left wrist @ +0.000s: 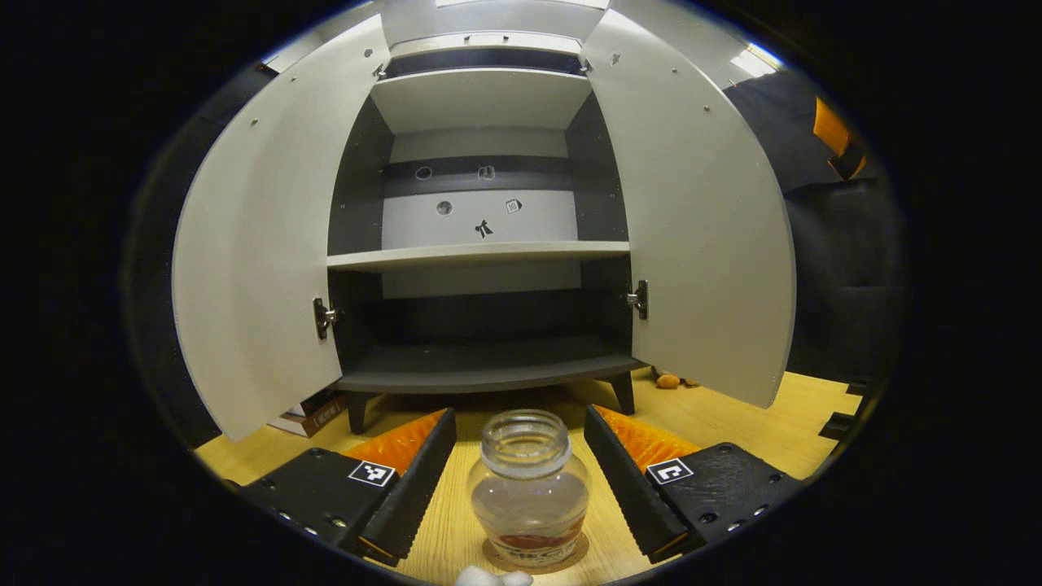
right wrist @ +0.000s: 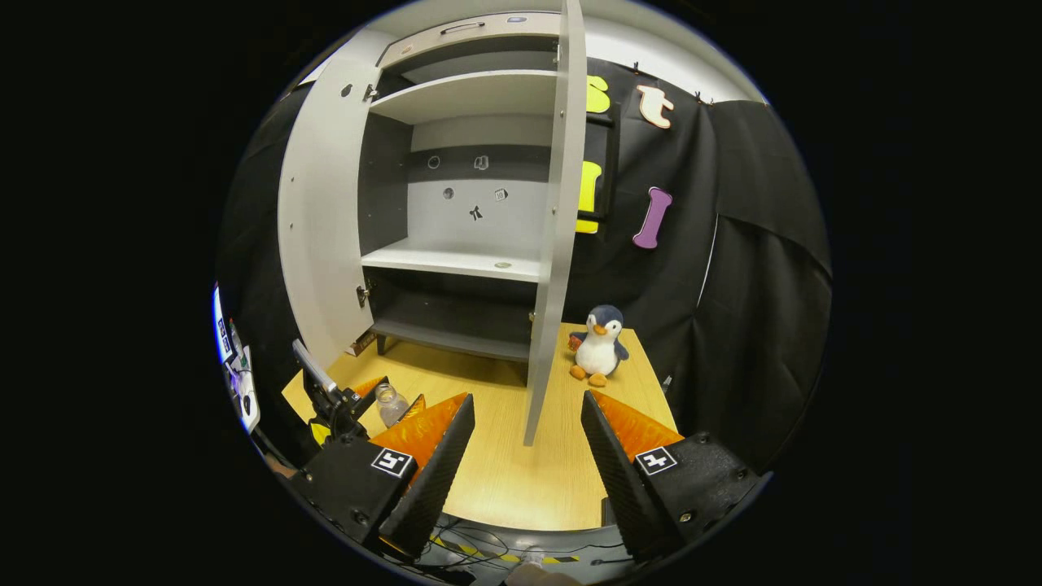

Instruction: Grasp the bottle in the cabinet with the left hand and place it on the coaster, then close the right door with the right hand and the left door with the left hand.

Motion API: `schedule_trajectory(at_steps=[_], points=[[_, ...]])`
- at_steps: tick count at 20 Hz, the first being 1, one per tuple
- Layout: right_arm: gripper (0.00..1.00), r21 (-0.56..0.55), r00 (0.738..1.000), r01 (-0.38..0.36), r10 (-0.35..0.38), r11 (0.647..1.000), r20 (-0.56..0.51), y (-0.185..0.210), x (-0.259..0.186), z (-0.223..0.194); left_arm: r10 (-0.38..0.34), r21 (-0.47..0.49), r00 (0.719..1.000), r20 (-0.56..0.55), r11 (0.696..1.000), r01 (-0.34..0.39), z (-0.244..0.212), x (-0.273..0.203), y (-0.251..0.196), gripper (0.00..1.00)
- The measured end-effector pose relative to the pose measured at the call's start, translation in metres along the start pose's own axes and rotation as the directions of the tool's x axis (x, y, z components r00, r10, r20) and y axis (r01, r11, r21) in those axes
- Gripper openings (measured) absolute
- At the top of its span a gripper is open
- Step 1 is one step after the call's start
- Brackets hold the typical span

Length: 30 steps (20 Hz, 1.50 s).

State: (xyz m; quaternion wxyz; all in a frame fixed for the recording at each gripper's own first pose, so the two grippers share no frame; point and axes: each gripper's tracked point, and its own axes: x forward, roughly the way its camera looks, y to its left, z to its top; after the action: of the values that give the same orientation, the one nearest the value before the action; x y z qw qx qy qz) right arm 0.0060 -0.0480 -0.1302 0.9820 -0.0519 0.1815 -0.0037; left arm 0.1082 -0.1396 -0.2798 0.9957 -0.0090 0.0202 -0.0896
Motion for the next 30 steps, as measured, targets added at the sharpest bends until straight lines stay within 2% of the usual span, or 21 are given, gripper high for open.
schedule_trajectory(at_steps=[5,8,12,16,23,26,30], points=[[0.82,0.019,0.998,0.021,-0.022,1.0,0.053,-0.005,-0.01,0.016,0.006,0.026,0.999,0.047,1.0,-0.008,0.053,-0.004,0.004,0.96],[0.81,0.041,0.994,0.033,-0.037,0.999,0.101,-0.009,-0.018,0.03,0.008,-0.016,0.999,0.048,1.0,-0.007,0.086,-0.015,0.008,0.96],[0.82,0.067,0.985,0.026,-0.037,0.997,0.168,-0.008,-0.027,0.051,0.024,-0.014,0.997,0.074,1.0,-0.023,0.142,-0.04,0.025,0.96],[0.82,0.076,0.973,0.02,-0.037,0.997,0.229,-0.006,-0.032,0.063,0.091,-0.013,0.993,0.081,0.996,-0.09,0.186,-0.07,0.057,0.96],[0.82,0.124,0.961,0.027,-0.059,0.992,0.269,-0.01,-0.032,0.064,0.182,-0.011,0.983,0.03,0.983,-0.182,0.194,-0.143,0.119,0.96],[0.82,0.134,0.963,0.044,-0.078,0.99,0.257,-0.017,-0.027,0.058,0.215,0.007,0.977,0.004,0.977,-0.215,0.193,-0.155,0.128,0.96],[0.82,0.125,0.96,0.061,-0.092,0.99,0.266,-0.026,-0.022,0.065,0.214,0.036,0.977,0.01,0.976,-0.214,0.197,-0.159,0.132,0.96]])
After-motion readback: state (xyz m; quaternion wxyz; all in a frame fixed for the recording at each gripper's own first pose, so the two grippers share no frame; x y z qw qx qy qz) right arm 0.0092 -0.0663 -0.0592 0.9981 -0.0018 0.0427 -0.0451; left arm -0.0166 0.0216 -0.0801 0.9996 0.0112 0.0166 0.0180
